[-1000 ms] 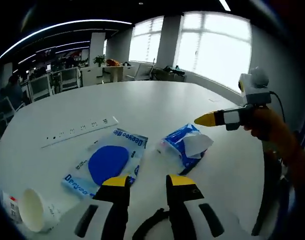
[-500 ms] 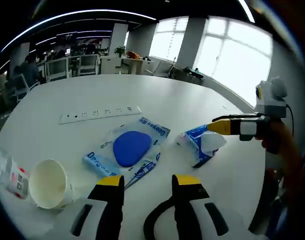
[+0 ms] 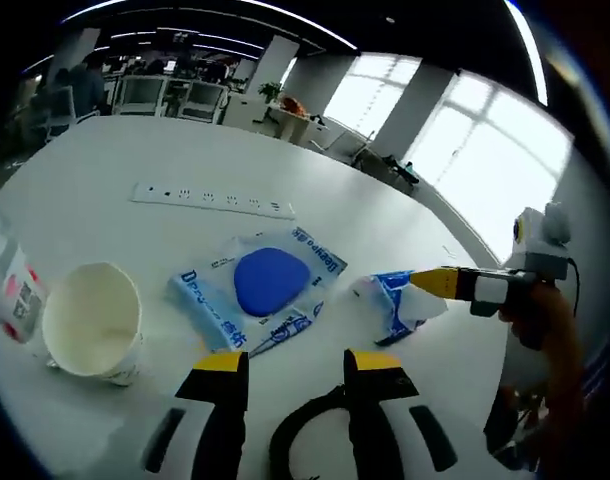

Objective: Arrange the tabletop items into an orderly group along one side of the table until the central work area is clear of visible clutter.

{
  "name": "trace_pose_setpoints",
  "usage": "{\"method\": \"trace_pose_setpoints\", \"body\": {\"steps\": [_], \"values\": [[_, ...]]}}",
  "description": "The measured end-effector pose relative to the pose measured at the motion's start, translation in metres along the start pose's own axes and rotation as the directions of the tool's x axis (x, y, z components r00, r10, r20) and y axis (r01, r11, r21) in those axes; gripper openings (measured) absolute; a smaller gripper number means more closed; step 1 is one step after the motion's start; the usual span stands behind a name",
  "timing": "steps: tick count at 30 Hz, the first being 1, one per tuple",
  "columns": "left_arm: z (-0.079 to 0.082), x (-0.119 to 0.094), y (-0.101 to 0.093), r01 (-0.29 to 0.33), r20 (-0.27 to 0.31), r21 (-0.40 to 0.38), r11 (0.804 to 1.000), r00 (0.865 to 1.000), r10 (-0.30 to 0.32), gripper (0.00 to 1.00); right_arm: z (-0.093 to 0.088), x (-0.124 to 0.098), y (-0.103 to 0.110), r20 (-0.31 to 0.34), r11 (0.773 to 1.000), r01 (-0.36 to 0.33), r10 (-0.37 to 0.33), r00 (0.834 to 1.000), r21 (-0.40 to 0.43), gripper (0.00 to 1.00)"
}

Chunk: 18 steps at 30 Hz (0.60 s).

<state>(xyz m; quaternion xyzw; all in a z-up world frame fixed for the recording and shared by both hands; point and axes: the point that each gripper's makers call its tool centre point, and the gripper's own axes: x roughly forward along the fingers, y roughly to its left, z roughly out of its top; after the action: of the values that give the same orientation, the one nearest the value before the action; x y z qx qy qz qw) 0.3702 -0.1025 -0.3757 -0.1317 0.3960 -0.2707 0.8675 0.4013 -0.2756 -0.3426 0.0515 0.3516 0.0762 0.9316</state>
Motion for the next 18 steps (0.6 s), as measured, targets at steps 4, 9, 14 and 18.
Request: {"method": "trace_pose_setpoints", "body": {"steps": [4,9,14,18], "values": [[-0.001,-0.002,0.008,-0.061,-0.007,0.030,0.998,0.998,0.062,0.39,0.005,0.003,0.003,0.003,1.000,-0.010,0.010,1.000,0.008,0.53],[-0.003,-0.007,0.017,-0.121,-0.018,-0.049,0.991,0.993,0.120,0.42,0.007,0.006,0.009,0.007,1.000,-0.027,0.027,1.000,-0.014,0.53],[-0.012,-0.007,0.018,-0.141,-0.029,-0.100,0.985,0.990,0.139,0.42,0.002,0.016,0.009,-0.009,1.000,-0.005,0.004,1.000,-0.026,0.54],[-0.016,-0.007,0.016,-0.148,-0.040,-0.123,0.981,0.989,0.144,0.42,0.006,0.028,0.005,-0.010,0.998,0.006,-0.007,1.000,-0.055,0.53]]}}
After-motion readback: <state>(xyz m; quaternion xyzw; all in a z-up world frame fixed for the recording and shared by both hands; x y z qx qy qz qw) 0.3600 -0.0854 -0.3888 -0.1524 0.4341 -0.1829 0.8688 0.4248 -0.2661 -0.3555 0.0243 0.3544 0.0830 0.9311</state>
